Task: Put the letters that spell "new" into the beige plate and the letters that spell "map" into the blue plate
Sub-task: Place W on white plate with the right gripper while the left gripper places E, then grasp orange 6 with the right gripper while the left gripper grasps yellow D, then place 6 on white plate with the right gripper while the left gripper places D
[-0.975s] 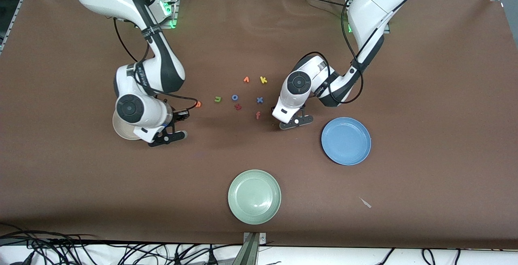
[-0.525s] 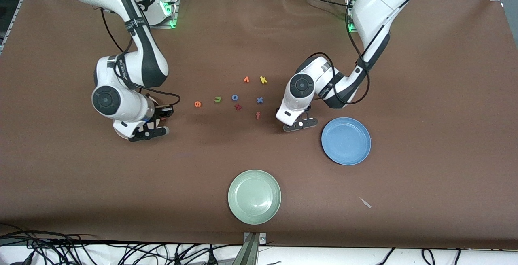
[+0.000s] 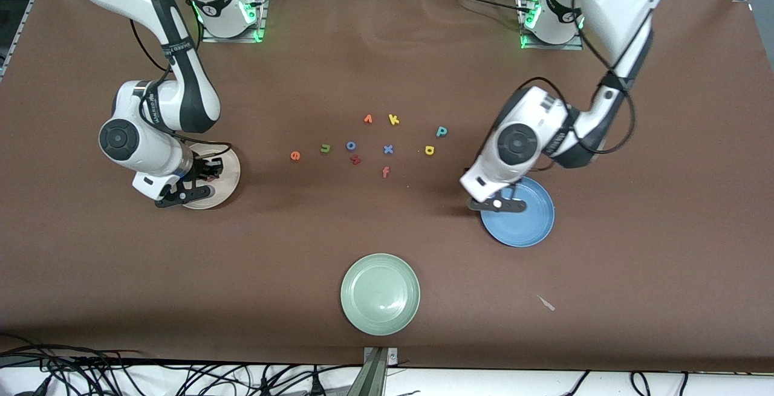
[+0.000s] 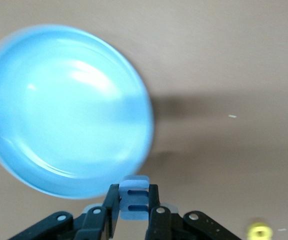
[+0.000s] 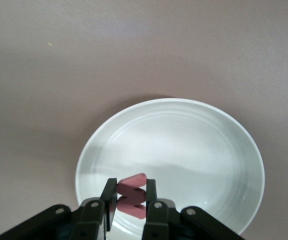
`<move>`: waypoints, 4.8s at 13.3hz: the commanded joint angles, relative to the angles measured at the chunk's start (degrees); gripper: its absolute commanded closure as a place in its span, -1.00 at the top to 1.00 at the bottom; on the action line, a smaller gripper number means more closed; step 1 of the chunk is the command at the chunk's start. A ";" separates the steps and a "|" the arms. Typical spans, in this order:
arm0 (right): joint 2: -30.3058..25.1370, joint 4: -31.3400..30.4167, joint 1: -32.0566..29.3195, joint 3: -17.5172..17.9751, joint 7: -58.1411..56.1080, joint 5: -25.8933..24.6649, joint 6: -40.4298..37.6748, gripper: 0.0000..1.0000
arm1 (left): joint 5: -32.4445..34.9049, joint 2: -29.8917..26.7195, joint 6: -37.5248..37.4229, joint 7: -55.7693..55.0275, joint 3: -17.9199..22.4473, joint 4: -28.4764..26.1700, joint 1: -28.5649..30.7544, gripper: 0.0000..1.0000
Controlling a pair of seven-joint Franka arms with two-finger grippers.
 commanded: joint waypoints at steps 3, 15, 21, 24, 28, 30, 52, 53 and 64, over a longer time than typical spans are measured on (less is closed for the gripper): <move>0.09 0.14 -0.71 0.06 0.85 0.86 1.38 1.00 | 4.27 0.83 4.02 9.51 -0.49 -1.43 5.65 -0.85; -10.81 -3.37 0.08 9.72 32.91 0.87 -5.91 1.00 | 7.37 1.82 3.53 7.86 -3.55 -1.00 5.74 1.00; -11.43 -13.73 0.17 16.48 42.60 0.69 11.29 1.00 | 7.37 -0.04 0.43 -13.40 -13.22 -5.82 6.71 1.00; -8.98 -14.10 2.71 16.67 42.96 0.51 13.85 1.00 | 5.79 0.49 0.70 -22.89 -16.13 -7.23 6.01 1.00; -3.79 -13.48 5.17 16.67 42.96 0.43 20.00 1.00 | 5.79 1.10 2.10 -26.52 -16.92 -7.94 4.34 1.00; -1.77 -13.39 5.79 16.67 42.96 0.34 22.90 1.00 | 5.79 1.28 6.13 -29.05 -17.01 -10.04 4.25 1.00; 0.17 -11.73 5.97 16.76 43.31 0.25 21.96 -0.52 | 16.95 7.87 18.89 -42.52 -16.22 -13.48 -1.73 0.37; -0.44 -11.46 6.06 16.67 43.31 0.25 20.73 -0.53 | 16.95 8.13 18.89 -42.52 -16.22 -13.39 -1.73 0.37; -3.80 -2.14 5.36 -2.57 17.83 -4.76 -5.40 -0.53 | 16.95 7.79 18.19 -42.34 -15.60 -13.04 -1.03 -0.89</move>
